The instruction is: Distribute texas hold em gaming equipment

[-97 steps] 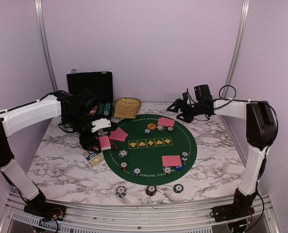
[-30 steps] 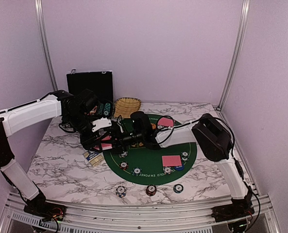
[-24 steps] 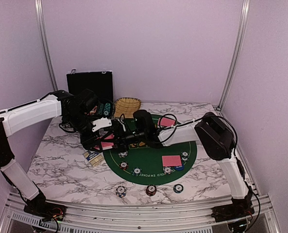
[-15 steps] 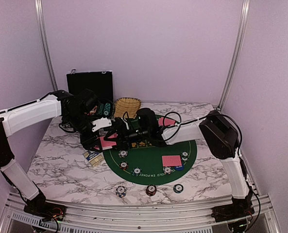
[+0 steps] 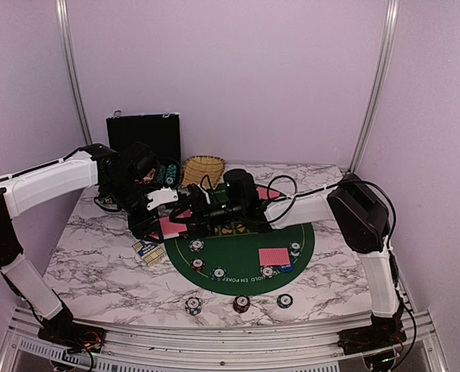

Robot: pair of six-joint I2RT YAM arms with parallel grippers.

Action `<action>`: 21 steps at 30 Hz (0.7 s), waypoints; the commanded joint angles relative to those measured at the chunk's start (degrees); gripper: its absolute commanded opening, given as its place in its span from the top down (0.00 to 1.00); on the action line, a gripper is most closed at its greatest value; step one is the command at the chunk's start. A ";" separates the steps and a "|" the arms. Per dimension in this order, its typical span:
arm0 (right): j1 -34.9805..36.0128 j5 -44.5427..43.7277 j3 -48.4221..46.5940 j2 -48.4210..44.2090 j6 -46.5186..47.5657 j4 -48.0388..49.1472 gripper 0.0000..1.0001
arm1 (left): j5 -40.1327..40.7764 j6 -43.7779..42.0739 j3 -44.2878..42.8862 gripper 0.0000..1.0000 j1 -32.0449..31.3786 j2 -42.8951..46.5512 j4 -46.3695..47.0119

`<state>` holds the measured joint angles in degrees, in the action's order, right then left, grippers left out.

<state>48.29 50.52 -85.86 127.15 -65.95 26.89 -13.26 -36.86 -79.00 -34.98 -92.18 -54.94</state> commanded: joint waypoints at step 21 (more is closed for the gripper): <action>-2.30 1.19 5.59 -7.26 0.05 0.87 0.99 | -0.41 -0.18 -0.98 1.00 0.09 0.07 -0.34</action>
<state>46.76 51.09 -81.76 122.83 -64.79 25.74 -13.23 -36.86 -79.00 -34.98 -92.20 -54.92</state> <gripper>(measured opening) 0.033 0.652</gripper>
